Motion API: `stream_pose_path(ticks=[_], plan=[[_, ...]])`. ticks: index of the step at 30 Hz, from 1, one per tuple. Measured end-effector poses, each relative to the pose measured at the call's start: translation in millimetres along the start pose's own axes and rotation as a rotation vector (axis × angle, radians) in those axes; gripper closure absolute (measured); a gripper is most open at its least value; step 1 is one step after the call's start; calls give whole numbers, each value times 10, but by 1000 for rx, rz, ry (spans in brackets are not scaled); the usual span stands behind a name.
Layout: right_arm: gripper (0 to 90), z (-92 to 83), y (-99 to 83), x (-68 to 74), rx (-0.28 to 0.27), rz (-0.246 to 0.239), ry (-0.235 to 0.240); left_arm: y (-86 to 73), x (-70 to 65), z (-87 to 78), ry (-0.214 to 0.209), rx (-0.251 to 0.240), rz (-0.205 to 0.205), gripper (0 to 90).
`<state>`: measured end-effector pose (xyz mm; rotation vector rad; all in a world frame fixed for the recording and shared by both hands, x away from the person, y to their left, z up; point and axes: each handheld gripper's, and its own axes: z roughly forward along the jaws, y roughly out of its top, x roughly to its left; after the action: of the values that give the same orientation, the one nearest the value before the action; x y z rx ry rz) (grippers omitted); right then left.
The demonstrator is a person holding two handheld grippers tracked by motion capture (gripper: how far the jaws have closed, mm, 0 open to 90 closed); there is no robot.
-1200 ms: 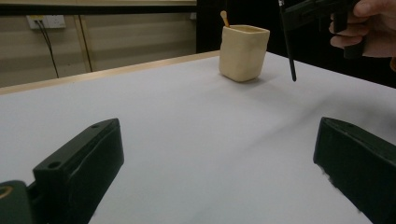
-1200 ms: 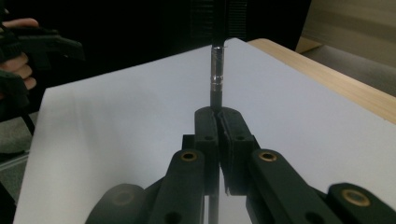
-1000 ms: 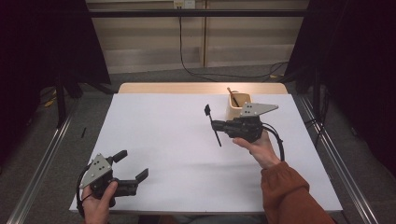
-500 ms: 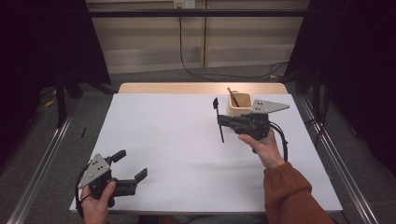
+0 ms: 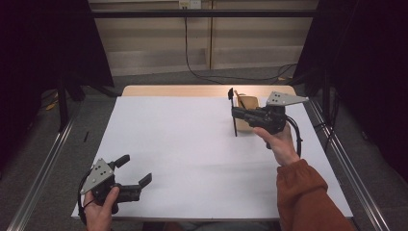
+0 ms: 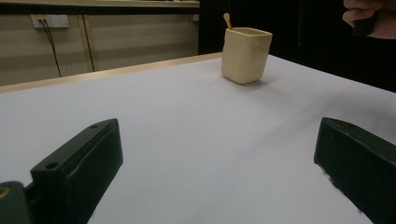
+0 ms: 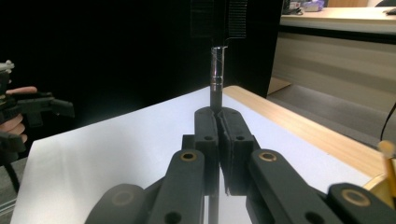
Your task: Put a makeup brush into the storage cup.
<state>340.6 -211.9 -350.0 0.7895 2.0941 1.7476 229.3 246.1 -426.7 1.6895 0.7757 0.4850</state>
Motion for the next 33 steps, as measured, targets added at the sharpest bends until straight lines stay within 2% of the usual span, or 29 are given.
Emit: stream_pose_path(ticks=[14,22,29,33], plan=[[861,-127,315,-161,-36,-30,-70,1,0,3,-1,-4,-2,11],[861,-183,349,-277,-56,2,-92,-1,-6,9,-5,-4,-2,11],[861,-206,394,-348,-61,8,-110,-1,-5,9,-3,-4,-4,13],[861,-187,437,-429,-56,5,-144,0,-5,10,-6,-2,2,13]])
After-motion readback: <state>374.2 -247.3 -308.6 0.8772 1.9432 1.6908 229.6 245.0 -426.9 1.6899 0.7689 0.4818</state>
